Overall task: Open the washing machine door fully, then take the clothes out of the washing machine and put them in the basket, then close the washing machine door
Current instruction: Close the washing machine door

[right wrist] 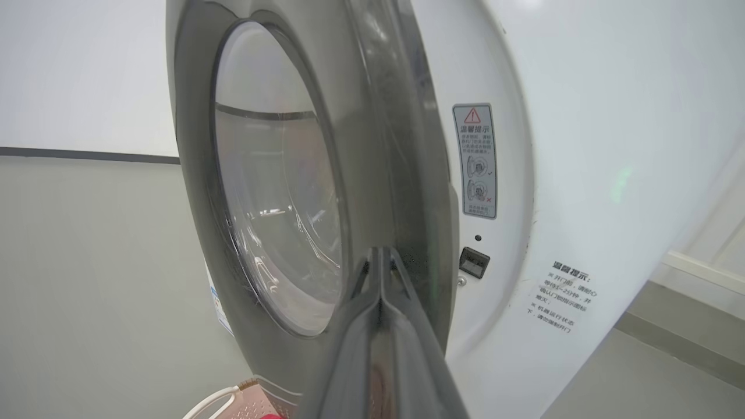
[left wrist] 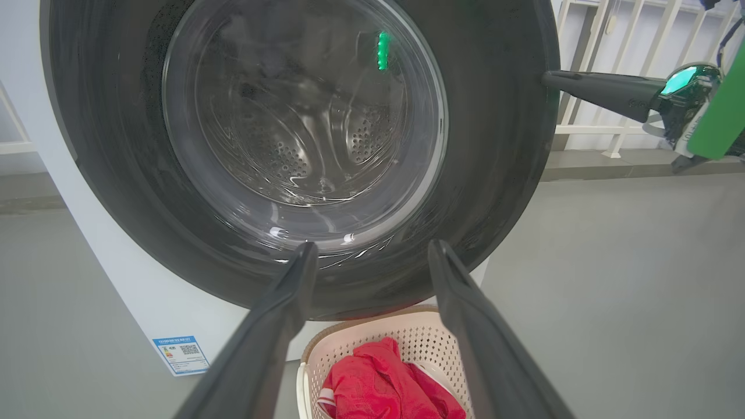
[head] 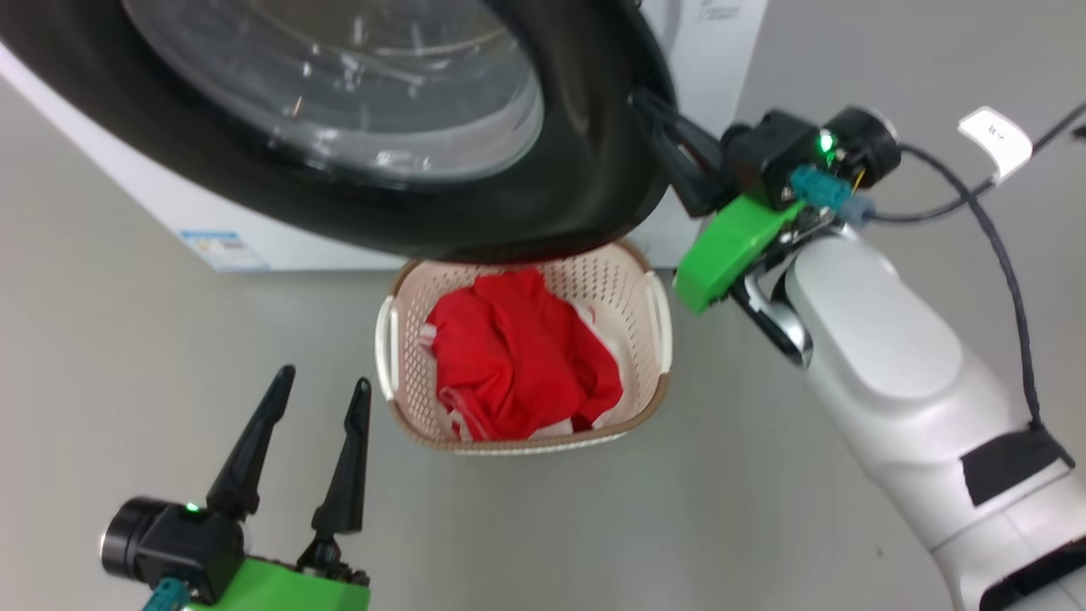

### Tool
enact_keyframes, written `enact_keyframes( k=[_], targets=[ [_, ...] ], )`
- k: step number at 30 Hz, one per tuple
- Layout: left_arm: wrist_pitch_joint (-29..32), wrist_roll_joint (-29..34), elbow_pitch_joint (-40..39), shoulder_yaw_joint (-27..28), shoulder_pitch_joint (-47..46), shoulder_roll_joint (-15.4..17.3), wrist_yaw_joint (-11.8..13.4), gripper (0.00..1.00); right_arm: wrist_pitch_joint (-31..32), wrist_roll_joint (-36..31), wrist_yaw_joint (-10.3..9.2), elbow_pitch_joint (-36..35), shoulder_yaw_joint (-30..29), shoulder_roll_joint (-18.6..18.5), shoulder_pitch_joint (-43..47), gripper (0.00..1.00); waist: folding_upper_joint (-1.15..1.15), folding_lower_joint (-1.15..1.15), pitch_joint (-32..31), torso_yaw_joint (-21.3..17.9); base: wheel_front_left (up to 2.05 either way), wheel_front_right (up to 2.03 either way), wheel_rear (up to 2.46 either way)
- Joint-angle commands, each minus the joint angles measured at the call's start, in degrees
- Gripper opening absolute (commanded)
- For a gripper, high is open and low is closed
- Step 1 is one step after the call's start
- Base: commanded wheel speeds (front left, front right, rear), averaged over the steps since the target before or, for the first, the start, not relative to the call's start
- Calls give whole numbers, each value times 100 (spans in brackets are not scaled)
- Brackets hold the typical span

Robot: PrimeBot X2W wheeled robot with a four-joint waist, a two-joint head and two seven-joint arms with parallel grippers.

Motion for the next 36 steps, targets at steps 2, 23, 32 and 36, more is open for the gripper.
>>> enact_keyframes(
  k=[2, 23, 32, 36],
  targets=[
    [-46, -47, -126, 102, -252, 114, -31, 100, -37, 5, 26, -17, -113, 89, -279, 0, 0, 0, 416, 285, 0, 0, 0],
    [-46, -136, -84, -32, -825, 161, -31, 100, -37, -1128, 26, 553, -1352, 74, -1706, 0, 0, 0, 1216, 573, 0, 0, 0],
    [-46, -225, 62, 99, -820, 104, -31, 100, -37, -658, 26, -42, -829, 87, -965, 13, 0, 0, 887, 217, 0, 0, 0],
    [-46, -394, 113, 257, -788, 51, -31, 100, -37, -593, 26, -491, -759, 87, -368, 100, 0, 0, 609, -59, 0, 0, 0]
  ],
)
